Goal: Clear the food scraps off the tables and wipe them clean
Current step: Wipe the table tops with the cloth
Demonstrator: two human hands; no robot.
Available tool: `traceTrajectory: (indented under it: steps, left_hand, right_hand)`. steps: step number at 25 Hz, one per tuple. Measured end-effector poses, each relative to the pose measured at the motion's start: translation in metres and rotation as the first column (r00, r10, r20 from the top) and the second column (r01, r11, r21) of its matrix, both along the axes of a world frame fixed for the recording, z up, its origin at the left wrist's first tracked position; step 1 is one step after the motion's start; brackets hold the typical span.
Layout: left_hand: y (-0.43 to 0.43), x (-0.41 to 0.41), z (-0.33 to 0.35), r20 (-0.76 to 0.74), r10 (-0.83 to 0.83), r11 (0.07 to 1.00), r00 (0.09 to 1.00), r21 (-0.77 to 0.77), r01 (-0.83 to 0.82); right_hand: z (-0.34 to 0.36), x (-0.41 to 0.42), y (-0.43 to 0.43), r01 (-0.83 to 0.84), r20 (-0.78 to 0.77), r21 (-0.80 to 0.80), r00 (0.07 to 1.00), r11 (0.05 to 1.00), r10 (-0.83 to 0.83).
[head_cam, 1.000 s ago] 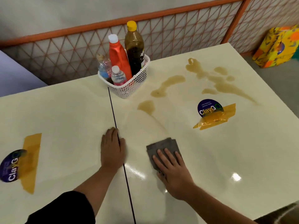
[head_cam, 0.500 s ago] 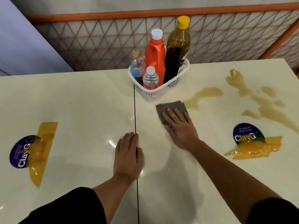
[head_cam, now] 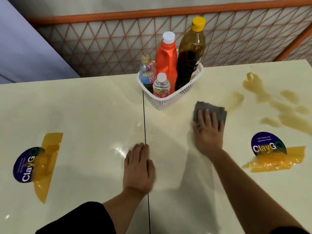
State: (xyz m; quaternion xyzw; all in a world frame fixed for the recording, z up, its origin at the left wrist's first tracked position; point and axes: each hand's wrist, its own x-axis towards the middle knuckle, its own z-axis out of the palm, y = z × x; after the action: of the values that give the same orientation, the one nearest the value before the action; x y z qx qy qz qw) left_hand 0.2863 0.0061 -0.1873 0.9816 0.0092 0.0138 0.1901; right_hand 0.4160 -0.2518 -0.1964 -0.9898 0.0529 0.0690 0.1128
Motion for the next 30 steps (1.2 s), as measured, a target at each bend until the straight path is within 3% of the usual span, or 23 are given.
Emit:
traceTrajectory:
  steps: [3, 6, 10, 17, 20, 25, 27, 30]
  left_hand:
    - [0.001, 0.001, 0.000, -0.026, 0.011, 1.000, 1.000, 0.027, -0.010]
    - [0.002, 0.001, 0.000, -0.032, -0.001, 0.999, 0.999, 0.053, 0.002]
    - [0.000, 0.003, 0.000, -0.029, 0.001, 0.998, 1.000, 0.058, 0.001]
    - [-0.003, 0.003, 0.003, -0.014, 0.025, 0.998, 1.000, 0.064, -0.024]
    - [-0.003, 0.004, 0.002, -0.022, 0.031, 0.997, 0.999, 0.068, -0.030]
    - [-0.003, -0.001, 0.004, 0.005, 0.017, 0.997, 1.000, 0.079, -0.017]
    - [-0.004, 0.003, 0.005, 0.008, 0.011, 0.997, 1.000, 0.077, -0.011]
    - [-0.003, 0.003, 0.004, 0.014, 0.010, 0.998, 1.000, 0.069, -0.011]
  right_hand:
    - [0.002, -0.114, 0.057, -0.214, 0.055, 0.028, 0.976, 0.976, 0.212]
    - [0.002, -0.212, 0.056, -0.385, 0.086, 0.001, 0.919, 0.923, 0.384]
    - [0.006, -0.187, -0.001, -0.504, 0.014, -0.035, 0.863, 0.863, 0.504]
    - [0.010, 0.001, -0.077, -0.032, -0.098, -0.013, 0.995, 0.999, 0.030]
    - [0.016, 0.003, -0.054, 0.019, -0.134, 0.005, 0.991, 1.000, -0.018]
    - [0.003, -0.128, 0.007, -0.351, -0.005, -0.029, 0.936, 0.936, 0.351]
    - [0.007, -0.157, -0.005, -0.521, -0.023, -0.048, 0.854, 0.852, 0.520]
    - [0.016, -0.132, -0.039, -0.724, -0.109, -0.082, 0.690, 0.685, 0.716]
